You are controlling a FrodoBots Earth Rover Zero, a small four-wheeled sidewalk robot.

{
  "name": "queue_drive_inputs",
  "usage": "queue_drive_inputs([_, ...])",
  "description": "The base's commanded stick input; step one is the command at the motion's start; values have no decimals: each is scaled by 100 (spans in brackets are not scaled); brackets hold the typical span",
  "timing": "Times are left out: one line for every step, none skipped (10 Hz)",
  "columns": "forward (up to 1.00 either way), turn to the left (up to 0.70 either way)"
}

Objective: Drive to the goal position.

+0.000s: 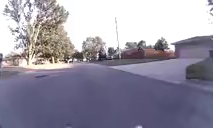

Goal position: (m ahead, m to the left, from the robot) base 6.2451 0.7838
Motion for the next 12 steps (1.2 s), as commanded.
queue_drive_inputs([99,0])
queue_drive_inputs([99,0])
queue_drive_inputs([99,0])
queue_drive_inputs([99,0])
queue_drive_inputs([99,0])
queue_drive_inputs([99,0])
queue_drive_inputs([99,0])
queue_drive_inputs([99,0])
queue_drive_inputs([99,0])
queue_drive_inputs([99,0])
queue_drive_inputs([99,0])
queue_drive_inputs([99,0])
